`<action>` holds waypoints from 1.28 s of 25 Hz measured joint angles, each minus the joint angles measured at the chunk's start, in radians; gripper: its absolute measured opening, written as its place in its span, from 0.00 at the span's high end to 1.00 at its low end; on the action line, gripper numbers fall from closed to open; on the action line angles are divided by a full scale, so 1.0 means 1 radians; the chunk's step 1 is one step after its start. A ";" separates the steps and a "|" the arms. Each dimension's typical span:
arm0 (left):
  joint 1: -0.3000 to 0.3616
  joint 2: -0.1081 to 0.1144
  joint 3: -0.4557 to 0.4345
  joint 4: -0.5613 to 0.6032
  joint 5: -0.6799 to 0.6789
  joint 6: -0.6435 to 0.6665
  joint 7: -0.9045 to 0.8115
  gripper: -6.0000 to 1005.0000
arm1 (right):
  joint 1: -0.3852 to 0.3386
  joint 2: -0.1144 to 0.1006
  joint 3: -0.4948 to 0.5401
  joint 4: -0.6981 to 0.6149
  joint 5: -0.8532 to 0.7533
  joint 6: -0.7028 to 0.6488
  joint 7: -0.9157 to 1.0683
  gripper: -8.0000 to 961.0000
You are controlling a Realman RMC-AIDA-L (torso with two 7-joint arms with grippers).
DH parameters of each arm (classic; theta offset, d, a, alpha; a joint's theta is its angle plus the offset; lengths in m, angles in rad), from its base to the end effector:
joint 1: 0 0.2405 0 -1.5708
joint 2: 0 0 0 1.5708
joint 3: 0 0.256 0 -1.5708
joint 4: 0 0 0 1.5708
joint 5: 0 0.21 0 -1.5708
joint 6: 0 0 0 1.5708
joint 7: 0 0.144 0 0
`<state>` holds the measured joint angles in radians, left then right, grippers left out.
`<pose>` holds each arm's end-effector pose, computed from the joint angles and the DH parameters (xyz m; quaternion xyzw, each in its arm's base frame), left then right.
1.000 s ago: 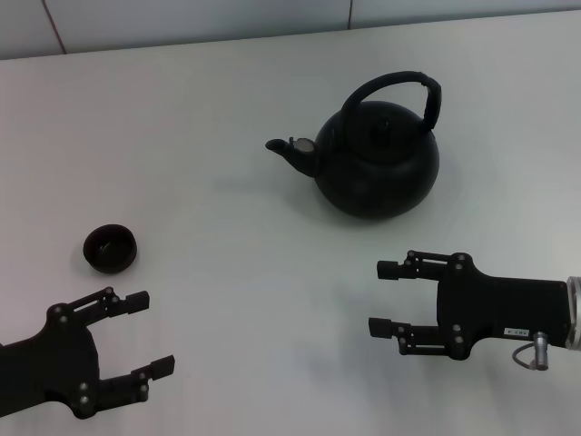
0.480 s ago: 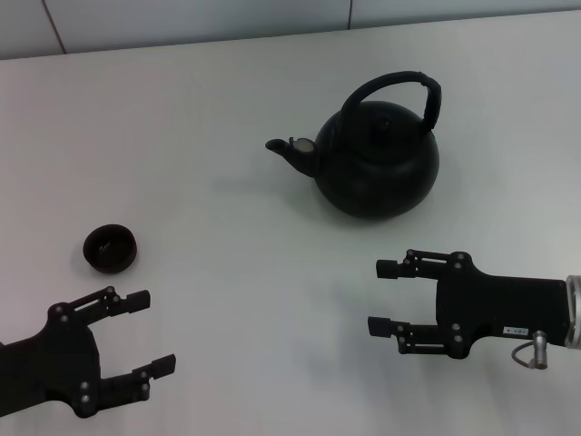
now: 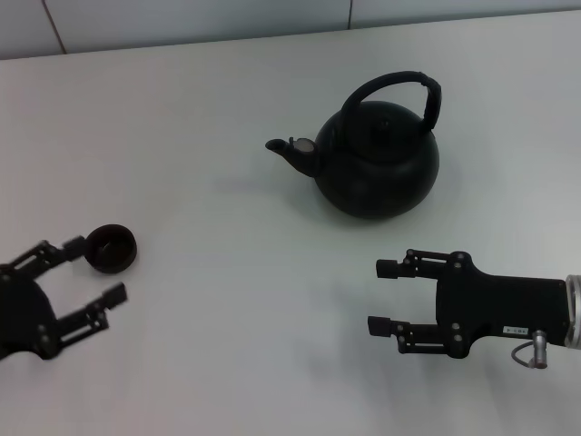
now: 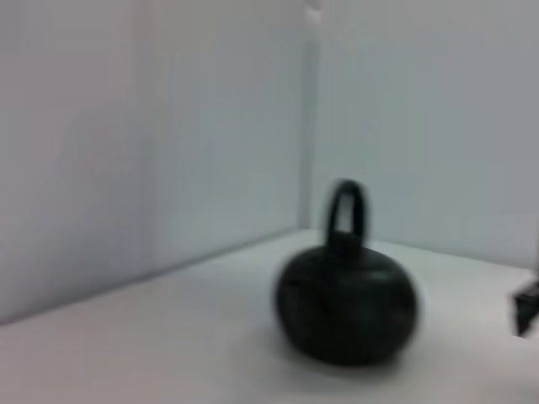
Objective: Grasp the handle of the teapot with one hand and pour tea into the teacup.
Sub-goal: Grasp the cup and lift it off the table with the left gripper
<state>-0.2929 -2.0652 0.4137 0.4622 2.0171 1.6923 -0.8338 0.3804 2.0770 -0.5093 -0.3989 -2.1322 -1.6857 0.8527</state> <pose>-0.3357 0.2374 0.0033 -0.9112 -0.1553 -0.2948 0.2424 0.3119 0.2412 -0.0323 -0.9421 0.1376 0.2780 0.1271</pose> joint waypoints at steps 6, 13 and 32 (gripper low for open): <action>0.008 -0.001 -0.092 -0.006 0.000 -0.055 0.010 0.23 | 0.000 0.000 0.000 0.000 0.001 0.000 0.002 0.25; 0.014 -0.002 -0.129 -0.009 0.000 -0.086 0.032 0.24 | 0.000 0.000 0.000 0.000 0.003 0.000 0.004 0.25; 0.020 -0.002 -0.047 -0.008 0.010 -0.231 0.044 0.25 | 0.000 0.001 0.003 0.000 0.006 0.000 0.006 0.25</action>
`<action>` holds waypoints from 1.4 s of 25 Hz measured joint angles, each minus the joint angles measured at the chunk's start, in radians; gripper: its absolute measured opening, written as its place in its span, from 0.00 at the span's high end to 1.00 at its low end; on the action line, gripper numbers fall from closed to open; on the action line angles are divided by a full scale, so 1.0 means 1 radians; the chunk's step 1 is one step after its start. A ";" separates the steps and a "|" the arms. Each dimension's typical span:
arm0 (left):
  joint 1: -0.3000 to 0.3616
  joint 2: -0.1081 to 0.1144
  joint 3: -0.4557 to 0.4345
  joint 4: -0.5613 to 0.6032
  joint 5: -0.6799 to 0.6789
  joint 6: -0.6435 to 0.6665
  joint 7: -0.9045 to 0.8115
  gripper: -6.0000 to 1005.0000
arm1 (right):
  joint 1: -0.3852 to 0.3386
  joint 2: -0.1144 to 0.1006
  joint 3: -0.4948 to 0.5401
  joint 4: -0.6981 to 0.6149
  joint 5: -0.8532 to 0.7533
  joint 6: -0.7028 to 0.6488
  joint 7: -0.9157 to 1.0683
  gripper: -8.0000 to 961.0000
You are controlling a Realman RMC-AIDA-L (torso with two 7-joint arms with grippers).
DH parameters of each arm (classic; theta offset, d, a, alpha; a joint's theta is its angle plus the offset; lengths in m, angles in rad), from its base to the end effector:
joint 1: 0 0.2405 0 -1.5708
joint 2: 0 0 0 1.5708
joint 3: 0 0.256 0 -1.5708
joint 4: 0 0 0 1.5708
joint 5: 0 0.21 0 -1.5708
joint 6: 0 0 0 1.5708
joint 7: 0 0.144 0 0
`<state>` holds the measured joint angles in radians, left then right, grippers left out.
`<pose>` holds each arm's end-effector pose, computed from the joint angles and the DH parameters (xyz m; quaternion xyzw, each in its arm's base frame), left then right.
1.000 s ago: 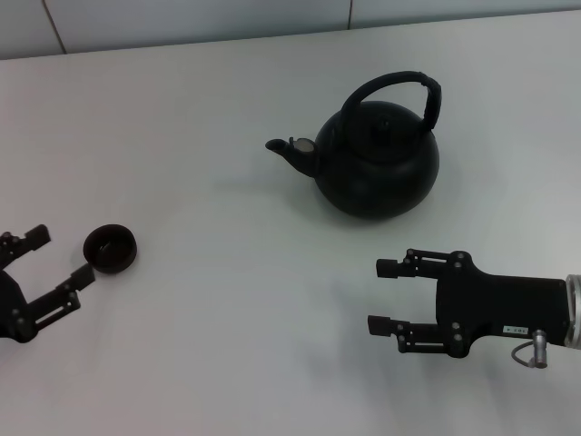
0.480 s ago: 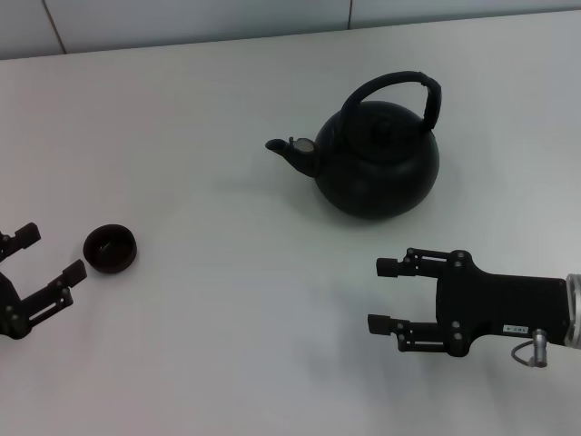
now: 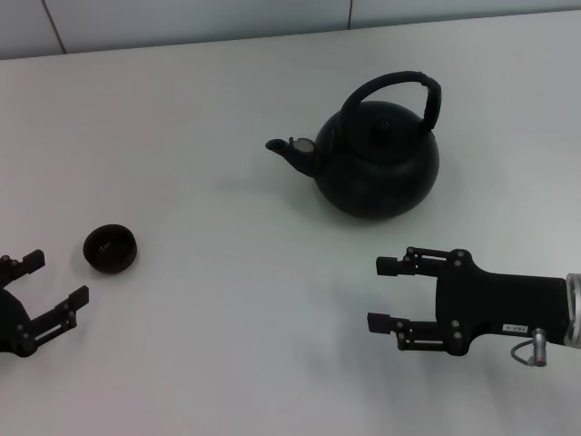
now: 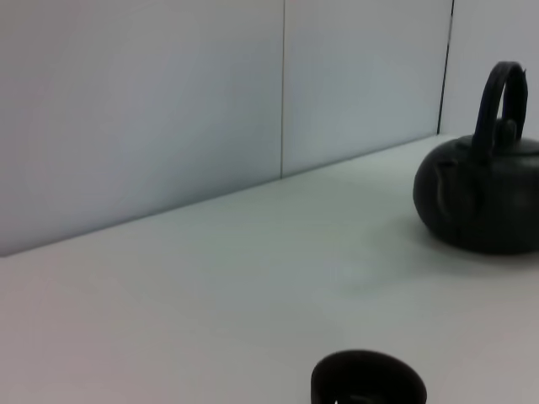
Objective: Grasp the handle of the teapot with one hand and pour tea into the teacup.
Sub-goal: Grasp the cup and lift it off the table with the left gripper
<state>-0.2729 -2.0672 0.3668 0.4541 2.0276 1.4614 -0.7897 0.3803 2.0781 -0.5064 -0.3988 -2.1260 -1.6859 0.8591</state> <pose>-0.3725 0.2445 0.0030 -0.9015 -0.1981 -0.2047 0.3259 0.3114 0.2419 -0.0319 -0.9403 0.1411 0.2814 0.1294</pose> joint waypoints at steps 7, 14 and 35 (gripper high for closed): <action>-0.002 -0.001 0.002 0.000 0.000 -0.003 0.003 0.26 | -0.002 0.001 0.001 0.000 0.000 0.001 0.000 0.25; -0.027 -0.002 0.003 -0.031 0.000 -0.037 0.001 0.26 | -0.001 0.000 0.000 0.001 0.000 0.002 0.001 0.25; -0.109 -0.005 0.018 -0.116 -0.002 -0.130 0.037 0.28 | 0.000 -0.001 0.008 -0.003 0.000 -0.005 0.003 0.26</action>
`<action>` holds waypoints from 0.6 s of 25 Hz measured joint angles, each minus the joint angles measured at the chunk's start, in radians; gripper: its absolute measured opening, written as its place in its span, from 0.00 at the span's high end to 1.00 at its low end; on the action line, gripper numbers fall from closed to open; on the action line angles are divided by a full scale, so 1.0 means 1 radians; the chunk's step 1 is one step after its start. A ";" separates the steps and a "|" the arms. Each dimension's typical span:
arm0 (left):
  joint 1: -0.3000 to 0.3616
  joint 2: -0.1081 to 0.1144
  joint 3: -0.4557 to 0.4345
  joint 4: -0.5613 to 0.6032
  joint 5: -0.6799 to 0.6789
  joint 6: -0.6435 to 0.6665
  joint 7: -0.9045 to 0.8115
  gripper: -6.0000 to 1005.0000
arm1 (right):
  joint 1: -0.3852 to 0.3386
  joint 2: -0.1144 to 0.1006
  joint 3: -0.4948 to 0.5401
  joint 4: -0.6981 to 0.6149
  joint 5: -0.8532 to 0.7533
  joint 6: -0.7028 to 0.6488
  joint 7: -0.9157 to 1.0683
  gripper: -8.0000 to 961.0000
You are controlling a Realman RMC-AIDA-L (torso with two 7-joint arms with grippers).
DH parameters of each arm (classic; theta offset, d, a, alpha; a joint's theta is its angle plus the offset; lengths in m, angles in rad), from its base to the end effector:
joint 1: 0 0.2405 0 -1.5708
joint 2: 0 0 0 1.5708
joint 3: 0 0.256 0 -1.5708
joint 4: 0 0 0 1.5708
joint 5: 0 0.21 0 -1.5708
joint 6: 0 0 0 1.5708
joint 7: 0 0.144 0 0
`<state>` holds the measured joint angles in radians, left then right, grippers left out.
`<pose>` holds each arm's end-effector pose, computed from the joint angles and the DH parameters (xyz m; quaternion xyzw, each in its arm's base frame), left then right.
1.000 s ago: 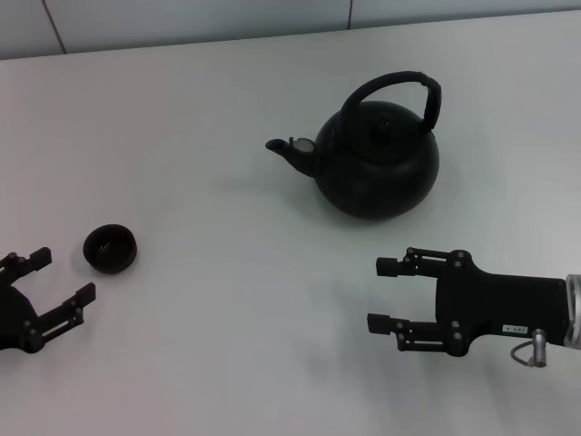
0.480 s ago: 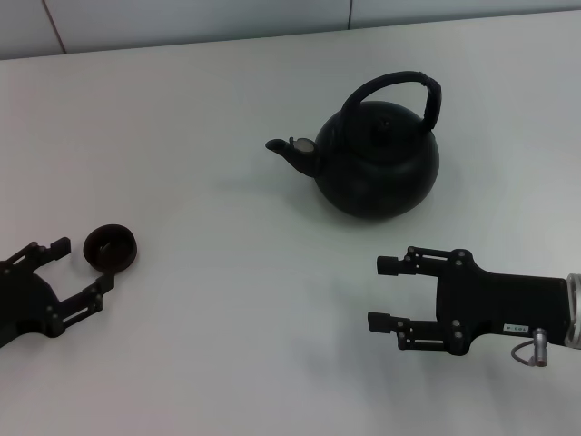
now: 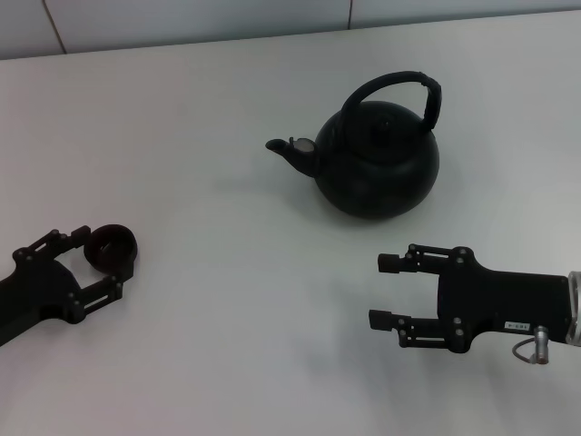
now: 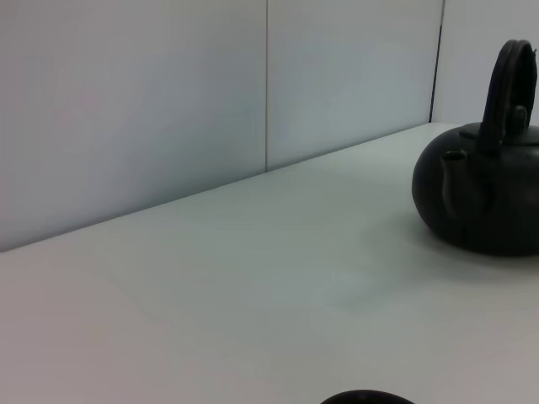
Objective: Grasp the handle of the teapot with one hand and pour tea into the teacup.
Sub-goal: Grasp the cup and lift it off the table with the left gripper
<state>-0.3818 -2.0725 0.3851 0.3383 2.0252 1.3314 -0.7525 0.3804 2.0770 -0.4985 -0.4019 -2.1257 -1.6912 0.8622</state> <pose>-0.3541 0.2771 -0.0258 -0.9091 -0.1914 -0.1975 0.3131 0.3114 0.2426 -0.0301 -0.9392 0.1417 0.2837 0.1318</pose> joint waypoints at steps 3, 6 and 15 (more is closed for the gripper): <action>-0.012 0.001 0.000 -0.013 -0.002 -0.016 0.011 0.28 | 0.000 0.000 0.000 -0.001 0.000 -0.001 0.000 0.26; -0.021 0.000 0.000 -0.019 -0.004 -0.026 0.016 0.28 | 0.000 0.000 0.000 -0.002 0.001 -0.002 0.000 0.26; -0.036 0.000 0.000 -0.052 -0.005 -0.054 0.040 0.29 | 0.000 -0.001 0.000 -0.003 0.003 -0.005 0.012 0.26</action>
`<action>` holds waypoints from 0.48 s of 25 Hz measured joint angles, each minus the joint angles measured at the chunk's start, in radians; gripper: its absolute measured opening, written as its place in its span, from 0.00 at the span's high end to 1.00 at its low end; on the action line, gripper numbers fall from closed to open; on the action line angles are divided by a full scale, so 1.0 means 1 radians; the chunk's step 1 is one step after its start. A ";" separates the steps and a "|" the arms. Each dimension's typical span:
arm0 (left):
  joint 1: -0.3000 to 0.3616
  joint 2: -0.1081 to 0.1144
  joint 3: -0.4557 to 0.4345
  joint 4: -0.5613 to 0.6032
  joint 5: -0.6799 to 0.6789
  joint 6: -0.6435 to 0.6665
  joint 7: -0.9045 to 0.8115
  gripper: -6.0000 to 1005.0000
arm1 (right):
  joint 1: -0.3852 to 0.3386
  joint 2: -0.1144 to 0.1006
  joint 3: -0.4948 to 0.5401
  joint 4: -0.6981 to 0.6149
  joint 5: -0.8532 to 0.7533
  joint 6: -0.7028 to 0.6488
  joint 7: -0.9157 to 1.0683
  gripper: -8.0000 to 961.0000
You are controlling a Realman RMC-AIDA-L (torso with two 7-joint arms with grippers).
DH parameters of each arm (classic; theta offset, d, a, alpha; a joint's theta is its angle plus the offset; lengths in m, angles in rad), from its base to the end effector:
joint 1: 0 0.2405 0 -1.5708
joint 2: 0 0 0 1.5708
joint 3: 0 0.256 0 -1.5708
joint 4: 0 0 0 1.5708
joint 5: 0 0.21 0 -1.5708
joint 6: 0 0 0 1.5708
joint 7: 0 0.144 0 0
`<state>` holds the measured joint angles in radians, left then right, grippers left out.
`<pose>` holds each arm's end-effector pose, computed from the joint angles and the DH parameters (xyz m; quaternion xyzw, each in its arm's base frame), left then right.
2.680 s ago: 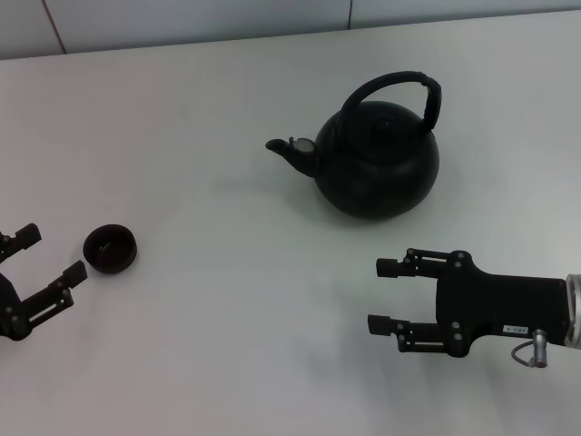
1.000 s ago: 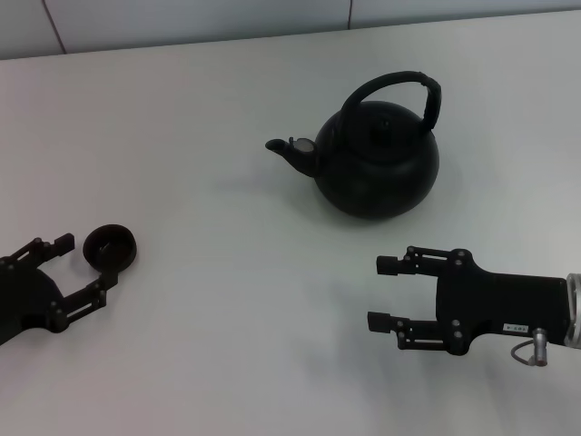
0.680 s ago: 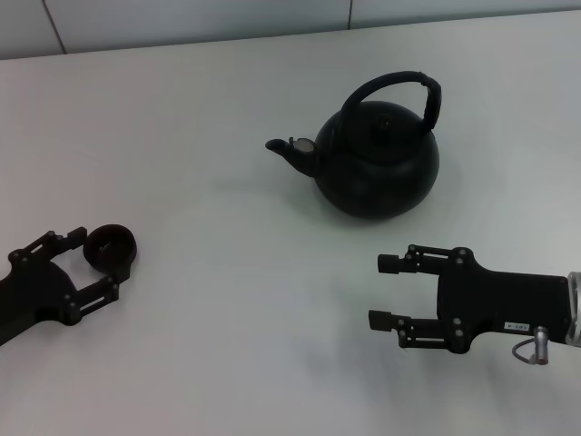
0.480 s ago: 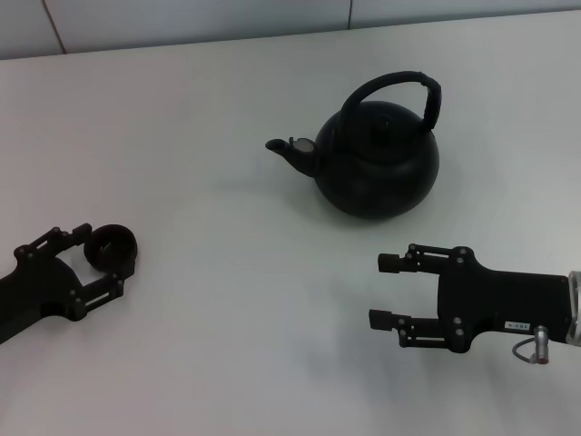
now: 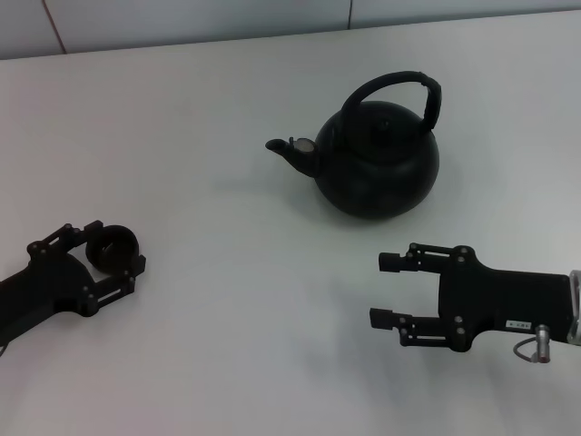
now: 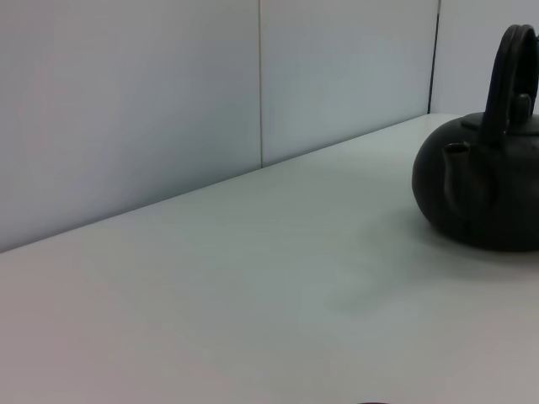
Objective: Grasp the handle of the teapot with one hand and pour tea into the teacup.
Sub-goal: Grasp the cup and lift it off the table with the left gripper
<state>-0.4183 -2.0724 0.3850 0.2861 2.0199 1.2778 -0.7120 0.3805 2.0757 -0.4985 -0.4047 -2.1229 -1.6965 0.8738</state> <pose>-0.3482 0.2863 -0.0366 -0.9122 -0.1834 -0.1901 0.3133 0.3110 0.2429 -0.0287 -0.9382 0.1452 0.2859 0.1305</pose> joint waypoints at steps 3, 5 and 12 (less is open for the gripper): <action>-0.002 0.000 -0.003 -0.002 0.000 -0.002 0.000 0.29 | 0.000 0.000 0.000 -0.002 0.000 0.000 0.000 0.26; -0.002 0.000 -0.005 -0.002 0.000 -0.002 0.001 0.29 | 0.000 0.000 0.000 -0.002 0.000 0.000 0.000 0.26; -0.005 0.000 -0.001 -0.002 0.002 -0.015 0.003 0.30 | 0.000 0.001 0.002 0.001 0.000 0.000 0.001 0.26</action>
<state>-0.4238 -2.0723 0.3843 0.2838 2.0222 1.2631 -0.7088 0.3804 2.0763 -0.4967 -0.4034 -2.1228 -1.6967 0.8743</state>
